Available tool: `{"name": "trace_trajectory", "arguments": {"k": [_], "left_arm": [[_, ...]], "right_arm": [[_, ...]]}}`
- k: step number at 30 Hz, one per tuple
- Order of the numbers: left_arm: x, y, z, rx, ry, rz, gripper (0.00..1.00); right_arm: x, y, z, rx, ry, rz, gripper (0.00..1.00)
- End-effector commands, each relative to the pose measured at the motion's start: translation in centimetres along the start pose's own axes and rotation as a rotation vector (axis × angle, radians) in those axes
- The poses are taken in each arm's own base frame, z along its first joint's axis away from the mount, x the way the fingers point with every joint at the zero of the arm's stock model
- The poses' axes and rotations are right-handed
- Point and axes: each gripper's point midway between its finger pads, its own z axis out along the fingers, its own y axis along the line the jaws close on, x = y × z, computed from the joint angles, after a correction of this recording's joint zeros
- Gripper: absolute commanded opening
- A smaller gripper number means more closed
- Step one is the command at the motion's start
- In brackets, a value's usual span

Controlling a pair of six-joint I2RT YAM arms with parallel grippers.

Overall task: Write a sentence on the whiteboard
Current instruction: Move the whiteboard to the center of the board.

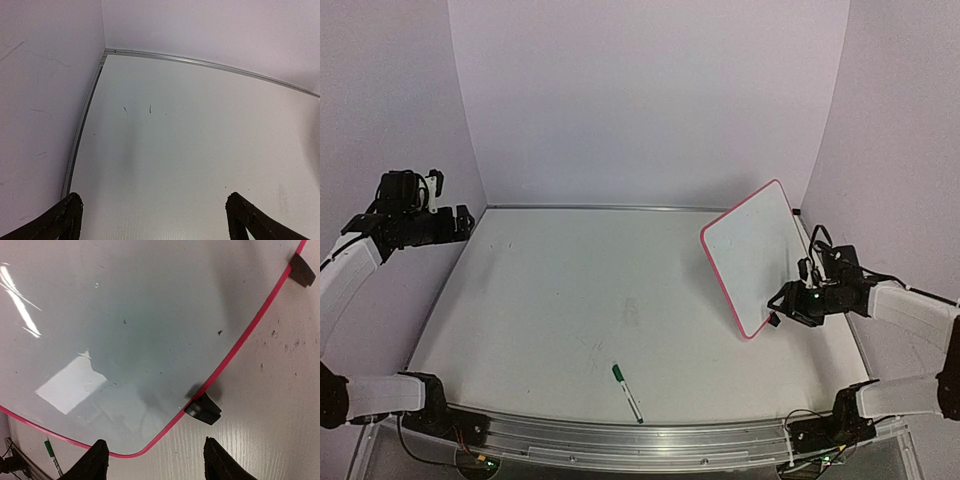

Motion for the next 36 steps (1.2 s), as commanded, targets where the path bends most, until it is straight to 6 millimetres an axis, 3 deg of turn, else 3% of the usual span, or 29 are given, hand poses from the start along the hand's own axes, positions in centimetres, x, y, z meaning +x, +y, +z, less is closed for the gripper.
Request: {"name": "trace_trajectory", "arguments": {"k": [1,7,12,23,36], "left_arm": [[-1.5,-0.6,-0.8,0.030,-0.065,0.020,0.99],[-1.2,-0.7,-0.6,0.034,-0.053,0.020,0.99],[-1.2,-0.7,-0.7,0.034,-0.055,0.022,0.99],[-1.0,-0.7,-0.4,0.033,-0.045,0.024,0.99],[-0.9,-0.8,-0.1,0.041,-0.035,0.019,0.99]], "right_arm": [[0.4,-1.1,1.1,0.033,0.003,0.025,0.58],[-0.2,-2.1,2.2,0.063,0.000,0.022,0.42],[-0.9,-3.4,2.7,0.078,-0.011,0.059,0.41],[-1.4,-3.0,4.4,0.016,0.008,0.061,0.38],[0.6,0.7,3.8,-0.183,0.067,-0.020,0.32]]}}
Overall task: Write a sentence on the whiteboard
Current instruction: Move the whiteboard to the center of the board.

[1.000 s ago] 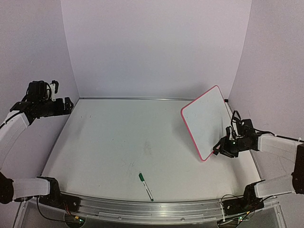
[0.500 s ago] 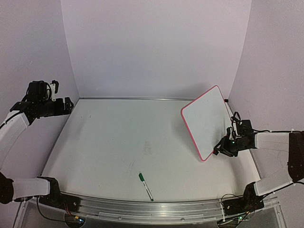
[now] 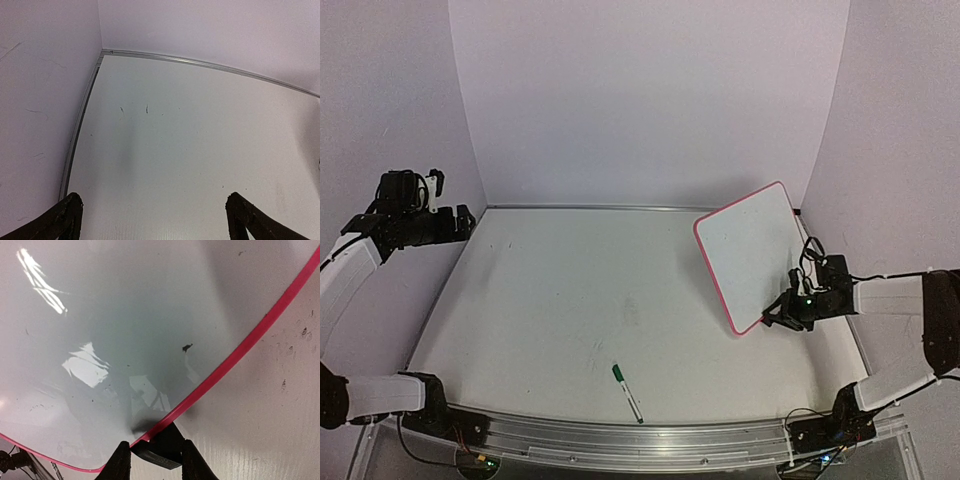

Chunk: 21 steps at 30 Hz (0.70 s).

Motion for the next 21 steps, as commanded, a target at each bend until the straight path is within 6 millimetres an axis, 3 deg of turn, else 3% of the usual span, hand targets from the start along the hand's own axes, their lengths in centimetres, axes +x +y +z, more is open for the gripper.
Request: {"name": "trace_trajectory", "arguments": {"k": [1,12,21], "left_arm": [[-0.9,-0.6,0.0,0.029,-0.033,0.018,0.99],[-0.8,-0.6,-0.1,0.030,-0.031,0.018,1.00],[-1.0,-0.6,-0.3,0.028,-0.040,0.018,0.99]], "right_arm": [[0.4,2.9,-0.3,-0.112,0.006,-0.079,0.32],[1.5,4.3,1.4,-0.004,0.029,-0.175,0.31],[0.6,3.8,1.2,0.153,-0.077,-0.219,0.33]]}}
